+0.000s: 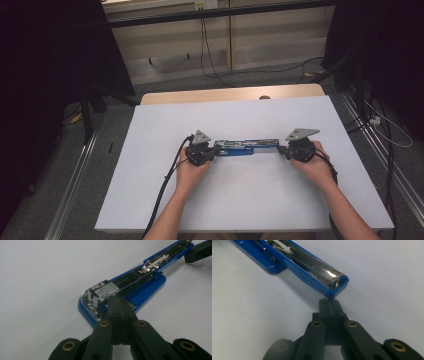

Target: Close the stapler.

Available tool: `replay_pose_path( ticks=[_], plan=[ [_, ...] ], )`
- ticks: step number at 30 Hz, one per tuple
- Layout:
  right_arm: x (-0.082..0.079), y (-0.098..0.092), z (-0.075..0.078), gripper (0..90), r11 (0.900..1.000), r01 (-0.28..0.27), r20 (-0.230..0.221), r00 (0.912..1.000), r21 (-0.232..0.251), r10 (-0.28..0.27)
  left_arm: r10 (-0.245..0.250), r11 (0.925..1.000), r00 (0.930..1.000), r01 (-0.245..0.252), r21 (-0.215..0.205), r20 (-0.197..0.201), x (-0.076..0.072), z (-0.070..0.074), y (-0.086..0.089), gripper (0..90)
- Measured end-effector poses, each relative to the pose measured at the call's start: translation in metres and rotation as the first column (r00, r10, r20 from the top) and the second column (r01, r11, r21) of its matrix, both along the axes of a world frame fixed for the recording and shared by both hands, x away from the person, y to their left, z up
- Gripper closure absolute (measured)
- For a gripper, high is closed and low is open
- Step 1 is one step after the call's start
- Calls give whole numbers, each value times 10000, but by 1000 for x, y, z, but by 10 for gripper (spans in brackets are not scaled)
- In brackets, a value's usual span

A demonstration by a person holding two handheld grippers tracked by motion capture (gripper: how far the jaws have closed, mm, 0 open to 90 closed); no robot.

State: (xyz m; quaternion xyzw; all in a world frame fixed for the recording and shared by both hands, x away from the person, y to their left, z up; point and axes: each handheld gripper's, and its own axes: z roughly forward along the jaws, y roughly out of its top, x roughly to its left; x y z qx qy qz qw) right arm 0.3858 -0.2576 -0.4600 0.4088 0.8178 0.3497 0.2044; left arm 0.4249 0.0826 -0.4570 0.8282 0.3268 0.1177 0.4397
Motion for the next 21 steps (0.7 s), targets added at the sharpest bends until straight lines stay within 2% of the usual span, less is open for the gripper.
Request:
replay_pose_path(
  ticks=[13,18,19,21],
  plan=[
    [1,6,10,900,9956,-171,426,9990,925,132,45,10000,9999,-45,13,97,0,0,1,899],
    [1,15,13,900,9953,-329,663,9974,912,269,57,10000,10000,-57,24,76,1,0,2,899],
    [0,16,13,900,9954,-359,669,9973,883,301,30,9999,10000,-31,-148,-91,0,0,1,900],
    [0,16,12,900,9952,-445,625,9973,872,392,-13,9999,9999,12,113,106,0,1,2,892]
  ],
)
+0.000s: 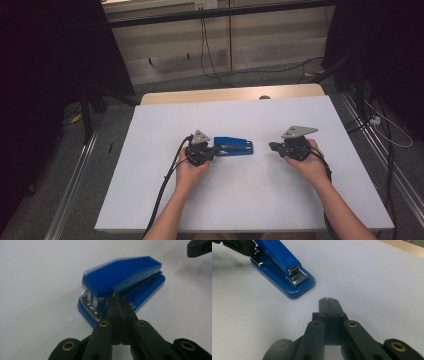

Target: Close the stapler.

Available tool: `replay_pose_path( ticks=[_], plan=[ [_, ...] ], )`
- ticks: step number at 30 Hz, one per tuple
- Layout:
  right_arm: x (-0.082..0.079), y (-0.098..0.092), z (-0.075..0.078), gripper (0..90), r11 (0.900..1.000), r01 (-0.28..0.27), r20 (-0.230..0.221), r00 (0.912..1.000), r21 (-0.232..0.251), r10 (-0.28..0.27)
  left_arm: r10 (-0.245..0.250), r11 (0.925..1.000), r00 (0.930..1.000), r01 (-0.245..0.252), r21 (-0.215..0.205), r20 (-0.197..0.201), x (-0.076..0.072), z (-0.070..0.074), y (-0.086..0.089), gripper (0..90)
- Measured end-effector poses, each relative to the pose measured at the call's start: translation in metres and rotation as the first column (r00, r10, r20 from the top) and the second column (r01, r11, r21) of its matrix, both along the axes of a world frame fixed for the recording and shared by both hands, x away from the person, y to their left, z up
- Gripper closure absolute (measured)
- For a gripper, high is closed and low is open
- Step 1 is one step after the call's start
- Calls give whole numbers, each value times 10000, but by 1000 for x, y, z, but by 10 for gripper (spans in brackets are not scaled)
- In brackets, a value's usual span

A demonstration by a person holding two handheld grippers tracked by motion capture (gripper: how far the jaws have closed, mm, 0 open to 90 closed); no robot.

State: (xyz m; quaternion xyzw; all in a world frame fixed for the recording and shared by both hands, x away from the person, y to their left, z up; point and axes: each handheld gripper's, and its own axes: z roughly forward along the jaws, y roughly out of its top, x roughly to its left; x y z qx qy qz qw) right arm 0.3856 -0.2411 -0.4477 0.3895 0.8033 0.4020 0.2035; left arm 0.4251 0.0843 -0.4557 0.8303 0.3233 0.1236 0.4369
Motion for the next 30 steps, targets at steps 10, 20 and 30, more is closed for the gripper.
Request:
replay_pose_path(
  ticks=[10,20,30],
  plan=[
    [-2,-4,0,900,9995,5,-49,10000,306,-4,-96,9989,9998,89,-464,-147,-4,9,7,831],
    [-7,0,0,493,9987,228,76,9997,451,-231,86,9982,9999,-89,-595,-56,-13,23,21,401],
    [-18,0,8,205,9946,531,339,9978,895,-564,418,9948,9989,-435,-920,-195,-19,34,42,183]
  ],
)
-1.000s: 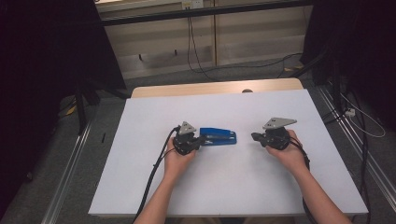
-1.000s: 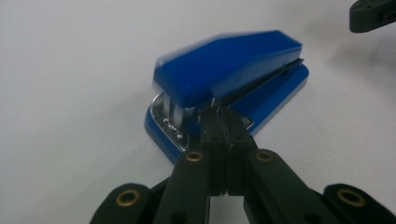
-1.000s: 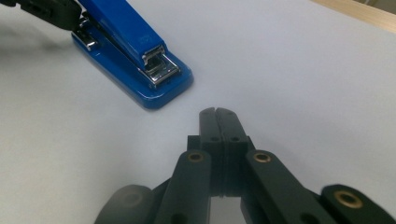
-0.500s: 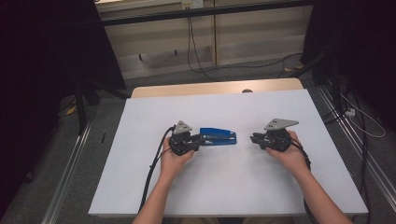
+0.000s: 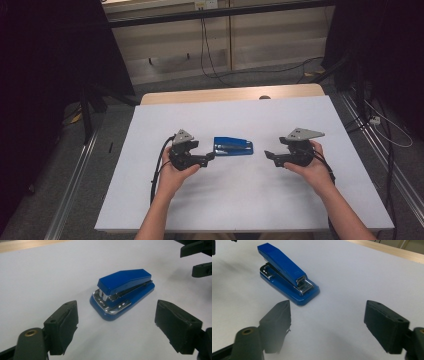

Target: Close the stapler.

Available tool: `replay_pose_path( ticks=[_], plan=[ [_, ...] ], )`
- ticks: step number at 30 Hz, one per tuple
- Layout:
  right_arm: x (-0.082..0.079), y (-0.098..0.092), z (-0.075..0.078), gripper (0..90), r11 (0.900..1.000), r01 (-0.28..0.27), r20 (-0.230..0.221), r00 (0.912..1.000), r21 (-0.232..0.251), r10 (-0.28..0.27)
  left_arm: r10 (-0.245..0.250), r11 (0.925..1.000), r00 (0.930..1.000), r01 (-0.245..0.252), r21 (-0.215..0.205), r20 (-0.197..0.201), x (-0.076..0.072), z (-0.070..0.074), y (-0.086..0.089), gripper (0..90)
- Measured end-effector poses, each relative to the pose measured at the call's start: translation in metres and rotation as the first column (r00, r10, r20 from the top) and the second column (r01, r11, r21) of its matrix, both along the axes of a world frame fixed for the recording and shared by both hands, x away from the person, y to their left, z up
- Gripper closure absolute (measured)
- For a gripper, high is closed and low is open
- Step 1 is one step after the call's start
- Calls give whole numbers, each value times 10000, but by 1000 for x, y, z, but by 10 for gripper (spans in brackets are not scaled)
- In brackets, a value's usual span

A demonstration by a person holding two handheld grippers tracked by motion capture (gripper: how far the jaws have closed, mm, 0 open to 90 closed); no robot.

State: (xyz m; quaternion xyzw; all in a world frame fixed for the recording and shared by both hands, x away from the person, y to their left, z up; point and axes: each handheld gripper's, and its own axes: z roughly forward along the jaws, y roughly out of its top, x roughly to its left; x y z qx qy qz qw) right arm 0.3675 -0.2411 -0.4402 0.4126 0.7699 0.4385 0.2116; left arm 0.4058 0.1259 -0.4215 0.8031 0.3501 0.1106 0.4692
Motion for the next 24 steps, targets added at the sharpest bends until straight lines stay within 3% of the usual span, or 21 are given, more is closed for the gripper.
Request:
replay_pose_path(
  ticks=[3,6,12,17,24],
  plan=[
    [-6,-1,1,190,9998,23,-26,10000,189,-22,63,9999,10000,-63,-102,-60,-3,3,6,152],
    [-12,-2,2,179,9995,8,15,10000,319,-8,69,9998,10000,-69,191,-1,-7,4,13,138],
    [-24,-6,3,153,9993,108,216,9997,364,-116,111,9999,9999,-111,-70,-57,-15,5,25,124],
    [-33,-9,-2,148,9996,5,55,10000,265,-6,250,9994,9997,-251,-233,-55,-21,3,37,119],
    [-49,-16,0,147,9996,-94,210,9997,281,89,513,9984,9984,-508,-238,225,-32,1,57,109]
  ],
)
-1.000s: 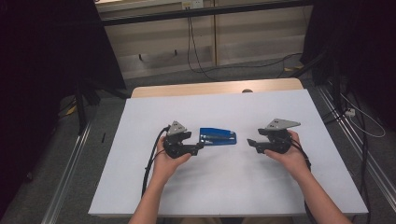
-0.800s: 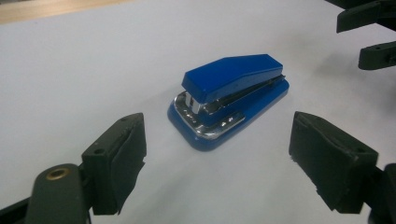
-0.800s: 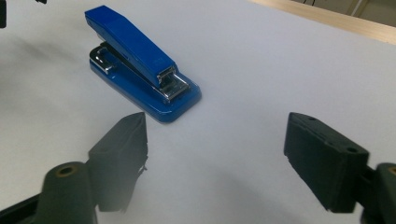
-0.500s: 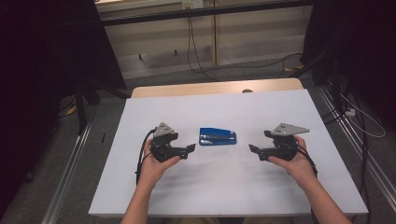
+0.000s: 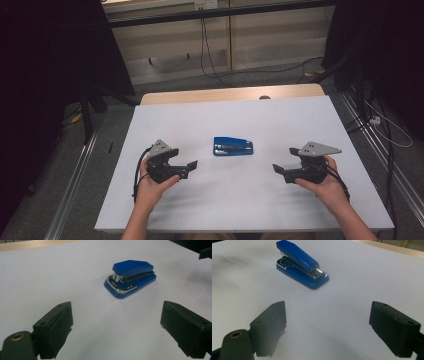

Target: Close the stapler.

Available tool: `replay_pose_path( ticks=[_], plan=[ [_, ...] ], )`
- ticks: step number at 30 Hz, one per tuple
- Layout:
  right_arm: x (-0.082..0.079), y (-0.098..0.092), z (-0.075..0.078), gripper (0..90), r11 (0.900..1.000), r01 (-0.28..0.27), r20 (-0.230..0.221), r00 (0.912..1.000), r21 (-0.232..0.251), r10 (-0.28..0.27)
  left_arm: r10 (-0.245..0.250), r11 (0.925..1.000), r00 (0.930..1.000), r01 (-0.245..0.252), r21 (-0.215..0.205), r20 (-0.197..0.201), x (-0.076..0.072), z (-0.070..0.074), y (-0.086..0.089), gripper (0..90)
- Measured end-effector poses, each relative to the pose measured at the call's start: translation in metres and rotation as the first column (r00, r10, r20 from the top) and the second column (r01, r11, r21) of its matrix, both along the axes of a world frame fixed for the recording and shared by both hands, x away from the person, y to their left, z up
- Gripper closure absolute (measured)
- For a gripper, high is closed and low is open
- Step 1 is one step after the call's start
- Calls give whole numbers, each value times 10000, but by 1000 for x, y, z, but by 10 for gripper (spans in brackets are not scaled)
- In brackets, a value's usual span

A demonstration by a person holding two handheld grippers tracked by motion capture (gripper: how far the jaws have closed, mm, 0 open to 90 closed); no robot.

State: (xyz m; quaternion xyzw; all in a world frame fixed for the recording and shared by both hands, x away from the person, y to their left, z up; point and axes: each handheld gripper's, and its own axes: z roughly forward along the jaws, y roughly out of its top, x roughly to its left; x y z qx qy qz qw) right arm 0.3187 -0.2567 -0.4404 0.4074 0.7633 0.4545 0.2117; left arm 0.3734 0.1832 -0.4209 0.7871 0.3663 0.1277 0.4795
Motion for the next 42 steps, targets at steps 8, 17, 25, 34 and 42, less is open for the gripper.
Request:
replay_pose_path(
  ticks=[8,17,25,34,42],
  plan=[
    [-12,-7,-1,143,9999,-46,73,10000,95,46,473,9988,9988,-470,-152,145,-11,0,19,89],
    [-23,-9,-4,143,9999,-110,74,9999,48,110,655,9977,9976,-651,-213,217,-25,-1,39,83],
    [-32,-9,-6,142,9997,-249,3,9997,-65,249,728,9973,9971,-726,-118,197,-30,-1,52,81],
    [-41,-17,-6,142,9997,-182,162,9997,-146,185,647,9979,9976,-647,-9,238,-31,-1,57,74],
    [-42,-20,-7,141,9999,-66,234,9997,-94,68,616,9981,9977,-614,-73,283,-31,-1,57,69]
  ],
)
